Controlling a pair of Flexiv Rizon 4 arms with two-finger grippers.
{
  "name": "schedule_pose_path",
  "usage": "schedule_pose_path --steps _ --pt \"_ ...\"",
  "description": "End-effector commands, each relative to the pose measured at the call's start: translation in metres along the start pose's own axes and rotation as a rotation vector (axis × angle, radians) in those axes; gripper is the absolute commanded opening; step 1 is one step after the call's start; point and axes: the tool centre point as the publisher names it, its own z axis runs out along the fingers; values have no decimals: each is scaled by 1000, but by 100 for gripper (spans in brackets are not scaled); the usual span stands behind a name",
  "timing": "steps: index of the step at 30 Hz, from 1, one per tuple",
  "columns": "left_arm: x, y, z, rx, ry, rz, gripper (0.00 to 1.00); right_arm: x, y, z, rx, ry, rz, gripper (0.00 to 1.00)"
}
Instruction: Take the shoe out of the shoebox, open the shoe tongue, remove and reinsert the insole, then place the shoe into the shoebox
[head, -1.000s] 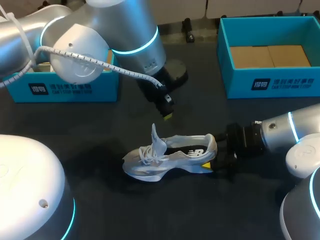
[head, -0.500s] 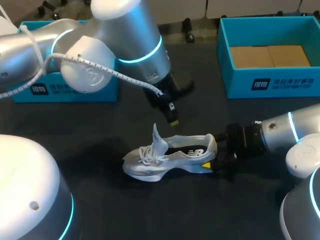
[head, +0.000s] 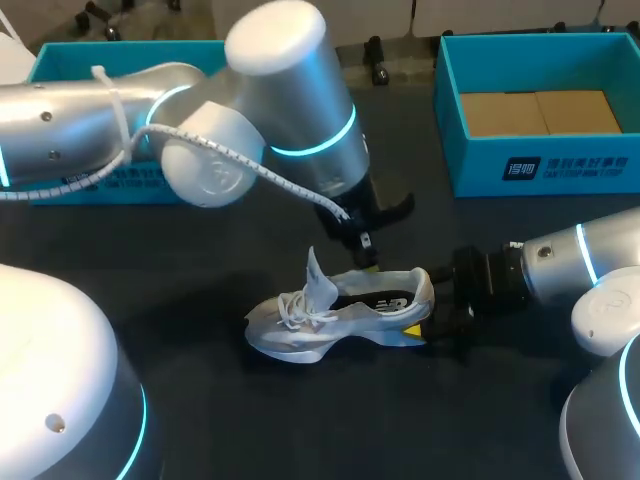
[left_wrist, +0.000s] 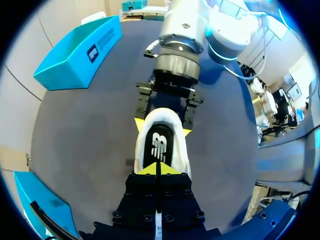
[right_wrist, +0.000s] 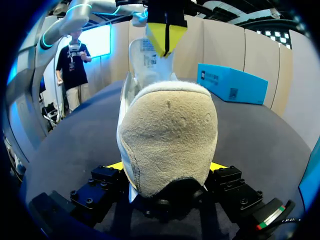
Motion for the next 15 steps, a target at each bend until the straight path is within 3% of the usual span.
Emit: schedule_pose_path --steps 1,15 --pt "2 -4 18 -5 10 23 0 1 -1 7 7 -1 1 0" --pt "6 5 43 -45 75 89 0 1 -1 7 7 -1 1 0"
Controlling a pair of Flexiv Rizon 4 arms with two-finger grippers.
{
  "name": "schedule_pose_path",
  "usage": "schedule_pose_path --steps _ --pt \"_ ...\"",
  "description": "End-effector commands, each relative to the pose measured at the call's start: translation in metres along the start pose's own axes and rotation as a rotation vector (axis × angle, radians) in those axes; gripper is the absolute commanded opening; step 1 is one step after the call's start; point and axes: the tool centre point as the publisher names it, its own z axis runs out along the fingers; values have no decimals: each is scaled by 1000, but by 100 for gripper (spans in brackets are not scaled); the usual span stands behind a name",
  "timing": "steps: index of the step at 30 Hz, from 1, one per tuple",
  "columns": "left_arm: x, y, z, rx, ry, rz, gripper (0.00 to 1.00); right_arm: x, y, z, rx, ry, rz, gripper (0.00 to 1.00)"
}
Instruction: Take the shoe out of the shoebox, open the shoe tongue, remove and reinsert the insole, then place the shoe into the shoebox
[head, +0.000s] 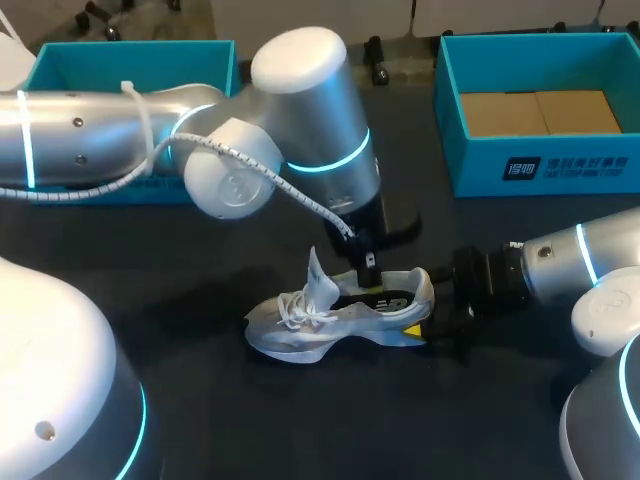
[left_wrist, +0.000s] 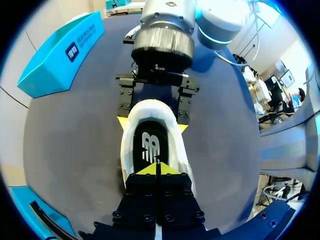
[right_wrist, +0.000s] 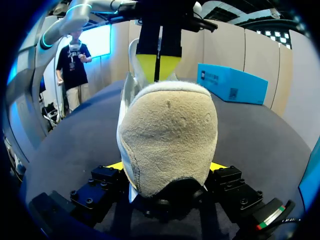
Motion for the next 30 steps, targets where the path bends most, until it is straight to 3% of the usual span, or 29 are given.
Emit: schedule_pose_path --steps 1,3,18,30 --pt "-1 0 7 -12 5 1 0 1 -1 7 7 -1 1 0" --pt "0 0 5 -20 -40 -23 0 1 -1 7 7 -1 1 0" --pt "0 0 5 -20 -40 -23 0 1 -1 7 7 -1 1 0" --pt "5 -5 29 -45 47 37 0 1 -1 7 7 -1 1 0"
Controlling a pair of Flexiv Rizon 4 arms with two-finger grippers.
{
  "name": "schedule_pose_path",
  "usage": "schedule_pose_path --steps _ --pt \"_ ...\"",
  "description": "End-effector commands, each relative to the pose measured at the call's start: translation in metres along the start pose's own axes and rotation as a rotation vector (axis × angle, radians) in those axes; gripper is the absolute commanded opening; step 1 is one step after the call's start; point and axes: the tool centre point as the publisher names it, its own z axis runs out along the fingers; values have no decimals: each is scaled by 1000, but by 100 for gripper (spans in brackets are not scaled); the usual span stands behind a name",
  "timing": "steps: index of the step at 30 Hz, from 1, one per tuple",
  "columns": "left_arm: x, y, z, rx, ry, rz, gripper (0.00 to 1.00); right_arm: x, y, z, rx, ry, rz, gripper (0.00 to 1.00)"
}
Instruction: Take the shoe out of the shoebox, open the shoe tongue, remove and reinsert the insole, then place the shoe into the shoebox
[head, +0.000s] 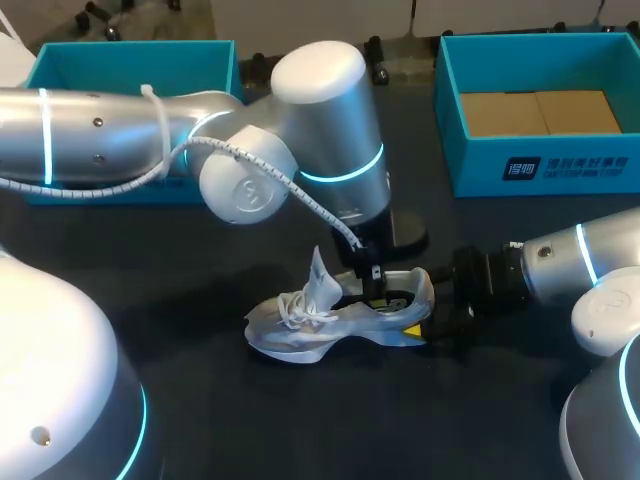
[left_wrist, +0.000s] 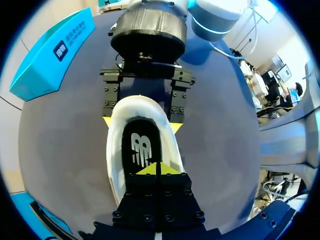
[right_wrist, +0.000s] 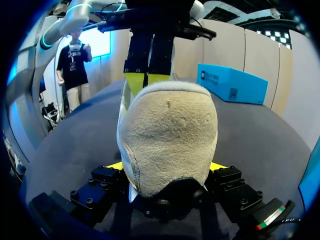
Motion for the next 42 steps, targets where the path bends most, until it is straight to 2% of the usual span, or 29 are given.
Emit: schedule_pose_path --steps 1,19,32,34,39,42 --pt "-5 -3 11 -7 20 9 0 1 -1 7 7 -1 1 0" --pt "5 16 26 -8 146 118 0 1 -1 7 7 -1 1 0" --pt "11 16 37 -53 147 147 0 1 -1 7 7 -1 1 0" --pt "10 16 38 -54 146 143 20 1 -1 7 7 -1 1 0" --pt "6 18 42 -67 128 127 23 1 -1 7 7 -1 1 0" --pt "4 19 46 -74 120 125 28 1 -1 7 7 -1 1 0"
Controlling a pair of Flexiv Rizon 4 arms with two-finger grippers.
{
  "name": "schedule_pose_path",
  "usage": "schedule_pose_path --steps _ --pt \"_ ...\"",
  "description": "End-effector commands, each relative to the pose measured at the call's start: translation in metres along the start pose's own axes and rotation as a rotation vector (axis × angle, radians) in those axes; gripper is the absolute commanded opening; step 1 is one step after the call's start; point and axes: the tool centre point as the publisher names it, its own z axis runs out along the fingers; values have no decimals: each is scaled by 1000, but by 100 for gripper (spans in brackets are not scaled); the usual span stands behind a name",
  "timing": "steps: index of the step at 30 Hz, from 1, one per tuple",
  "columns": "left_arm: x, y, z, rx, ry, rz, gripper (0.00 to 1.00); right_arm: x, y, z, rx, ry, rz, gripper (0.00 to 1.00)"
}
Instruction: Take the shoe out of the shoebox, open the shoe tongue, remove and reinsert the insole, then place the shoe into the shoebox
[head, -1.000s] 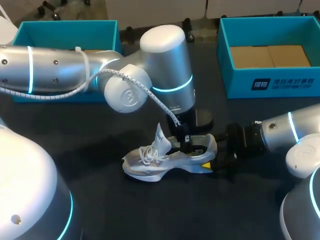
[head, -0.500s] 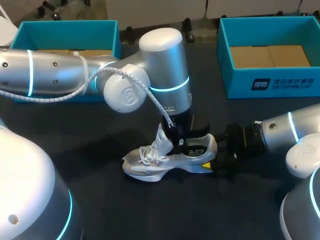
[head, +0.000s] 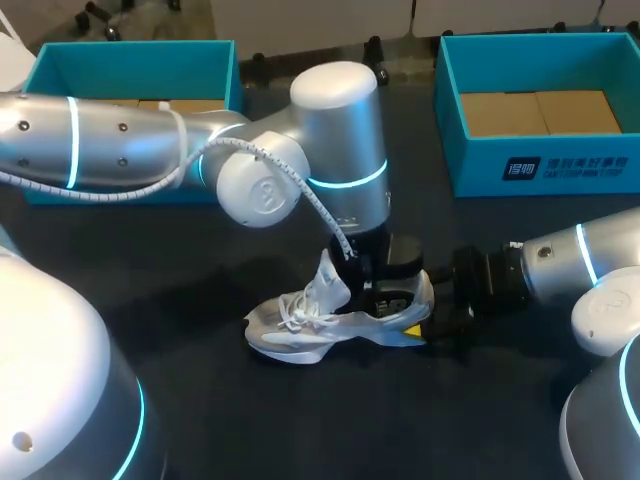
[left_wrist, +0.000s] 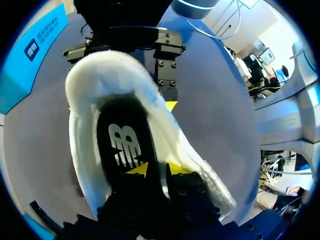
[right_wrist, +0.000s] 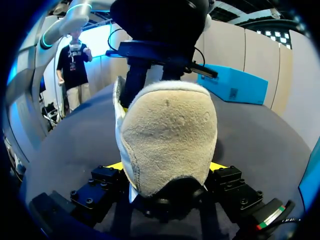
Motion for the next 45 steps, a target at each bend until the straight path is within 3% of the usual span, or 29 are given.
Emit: schedule_pose_path --steps 1,6,11,18,21,28,34,37,39,45 --pt "0 -2 9 -7 -6 -3 35 1 -1 7 6 -1 2 0" --pt "-3 0 17 -28 -27 -1 43 1 -1 7 6 -1 2 0" --pt "-7 2 26 -46 -69 0 43 1 -1 7 6 -1 2 0" --pt "-15 7 37 -56 -143 -13 33 1 -1 7 6 -1 2 0" --pt "-19 10 42 -58 -175 -21 33 1 -1 7 6 -1 2 0" --pt "-26 15 53 -70 -217 -33 54 1 -1 7 6 -1 2 0" --pt "-28 18 62 -79 -263 -24 31 1 -1 7 6 -1 2 0" --pt "-30 20 66 -87 -280 -26 26 1 -1 7 6 -1 2 0" --pt "-32 22 68 -90 -286 -29 16 1 -1 7 6 -1 2 0" --pt "-35 25 72 -111 -314 -36 0 1 -1 7 6 -1 2 0"
